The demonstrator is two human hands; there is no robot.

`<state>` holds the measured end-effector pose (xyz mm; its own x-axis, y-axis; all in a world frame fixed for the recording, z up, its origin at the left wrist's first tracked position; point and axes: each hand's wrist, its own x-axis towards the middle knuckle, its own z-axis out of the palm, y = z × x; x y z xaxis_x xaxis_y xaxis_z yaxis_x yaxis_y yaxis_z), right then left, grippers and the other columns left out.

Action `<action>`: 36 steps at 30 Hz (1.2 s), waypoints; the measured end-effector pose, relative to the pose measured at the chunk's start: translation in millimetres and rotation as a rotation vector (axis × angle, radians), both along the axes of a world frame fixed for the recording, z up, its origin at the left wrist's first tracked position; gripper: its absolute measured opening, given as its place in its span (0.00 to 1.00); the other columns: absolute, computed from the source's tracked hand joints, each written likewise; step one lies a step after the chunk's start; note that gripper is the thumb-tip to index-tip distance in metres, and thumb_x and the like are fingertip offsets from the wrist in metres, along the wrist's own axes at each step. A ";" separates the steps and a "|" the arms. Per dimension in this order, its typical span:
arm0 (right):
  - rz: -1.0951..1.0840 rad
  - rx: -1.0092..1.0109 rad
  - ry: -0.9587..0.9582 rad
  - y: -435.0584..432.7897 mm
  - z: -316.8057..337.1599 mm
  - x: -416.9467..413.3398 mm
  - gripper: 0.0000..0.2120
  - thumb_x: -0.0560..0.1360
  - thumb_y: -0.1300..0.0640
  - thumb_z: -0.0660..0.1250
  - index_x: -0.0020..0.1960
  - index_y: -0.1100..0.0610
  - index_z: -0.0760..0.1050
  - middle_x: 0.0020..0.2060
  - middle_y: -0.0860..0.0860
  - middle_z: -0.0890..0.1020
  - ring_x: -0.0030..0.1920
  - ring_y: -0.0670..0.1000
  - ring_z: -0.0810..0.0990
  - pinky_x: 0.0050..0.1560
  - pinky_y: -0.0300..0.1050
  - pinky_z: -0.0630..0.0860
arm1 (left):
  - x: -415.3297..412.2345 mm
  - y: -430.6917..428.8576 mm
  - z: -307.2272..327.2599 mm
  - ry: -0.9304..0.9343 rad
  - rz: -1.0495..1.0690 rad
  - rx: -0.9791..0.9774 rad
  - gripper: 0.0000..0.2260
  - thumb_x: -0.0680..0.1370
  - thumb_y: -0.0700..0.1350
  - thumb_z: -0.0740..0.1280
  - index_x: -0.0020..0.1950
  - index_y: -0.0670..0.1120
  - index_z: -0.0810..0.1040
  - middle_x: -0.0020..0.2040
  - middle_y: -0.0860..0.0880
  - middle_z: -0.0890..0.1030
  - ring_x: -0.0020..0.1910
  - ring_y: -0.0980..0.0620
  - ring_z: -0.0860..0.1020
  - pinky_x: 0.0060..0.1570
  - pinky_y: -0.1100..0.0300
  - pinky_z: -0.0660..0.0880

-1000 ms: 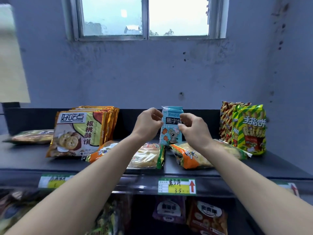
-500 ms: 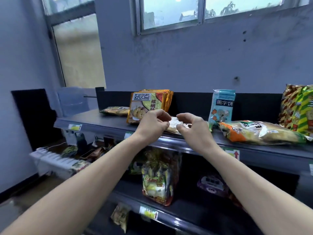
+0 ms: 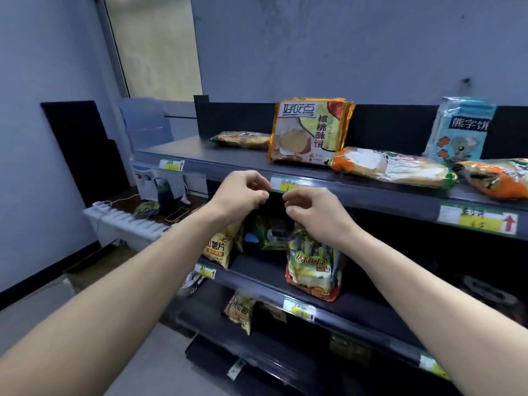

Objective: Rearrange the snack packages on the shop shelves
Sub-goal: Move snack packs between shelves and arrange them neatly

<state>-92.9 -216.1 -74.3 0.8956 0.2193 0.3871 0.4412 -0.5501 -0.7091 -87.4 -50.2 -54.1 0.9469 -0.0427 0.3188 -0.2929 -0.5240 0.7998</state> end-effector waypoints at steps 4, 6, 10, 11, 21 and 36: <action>-0.021 -0.036 0.116 55.3 -32.4 28.3 0.12 0.74 0.61 0.65 0.57 0.56 0.79 0.48 0.49 0.82 0.50 0.48 0.79 0.53 0.38 0.73 | 27.4 62.2 -28.3 0.094 0.027 -0.004 0.05 0.74 0.33 0.66 0.46 0.41 0.79 0.34 0.47 0.77 0.31 0.53 0.73 0.34 0.64 0.72; -0.042 -0.034 0.167 80.1 -47.1 44.0 0.12 0.74 0.62 0.65 0.57 0.57 0.79 0.47 0.50 0.82 0.49 0.48 0.79 0.53 0.40 0.73 | 44.4 92.4 -44.3 0.141 0.044 -0.017 0.05 0.75 0.32 0.65 0.47 0.39 0.79 0.35 0.45 0.77 0.32 0.52 0.74 0.37 0.59 0.73; -0.096 -0.065 0.238 124.1 -74.4 73.1 0.13 0.74 0.63 0.65 0.59 0.59 0.79 0.53 0.53 0.83 0.55 0.50 0.79 0.59 0.43 0.73 | 75.2 141.9 -84.7 0.239 0.050 0.038 0.05 0.73 0.33 0.66 0.45 0.41 0.79 0.33 0.48 0.77 0.33 0.51 0.74 0.39 0.59 0.73; -0.100 -0.071 0.260 133.8 -81.5 78.6 0.14 0.74 0.62 0.65 0.59 0.59 0.78 0.53 0.53 0.83 0.56 0.51 0.79 0.59 0.42 0.72 | 81.3 151.2 -95.6 0.265 0.046 0.052 0.05 0.73 0.34 0.67 0.44 0.42 0.79 0.34 0.49 0.78 0.35 0.51 0.75 0.41 0.57 0.74; -0.098 -0.121 0.443 181.9 -130.8 109.0 0.15 0.76 0.61 0.65 0.62 0.59 0.76 0.55 0.53 0.81 0.52 0.47 0.76 0.51 0.37 0.67 | 111.5 182.7 -161.1 0.424 -0.032 0.059 0.05 0.74 0.35 0.65 0.42 0.45 0.77 0.34 0.52 0.76 0.37 0.52 0.74 0.43 0.59 0.72; -0.071 -0.138 0.613 158.4 -170.4 147.1 0.18 0.76 0.60 0.66 0.65 0.60 0.73 0.58 0.55 0.79 0.55 0.49 0.76 0.53 0.37 0.67 | 140.4 153.2 -190.6 0.547 -0.055 0.000 0.08 0.76 0.33 0.62 0.42 0.44 0.75 0.35 0.49 0.75 0.37 0.51 0.74 0.39 0.61 0.72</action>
<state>54.2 -57.7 -244.7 0.9599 0.1620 -0.2286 -0.0641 -0.6673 -0.7420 53.0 103.0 -244.7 0.9707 -0.0970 -0.2196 0.1389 -0.5194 0.8432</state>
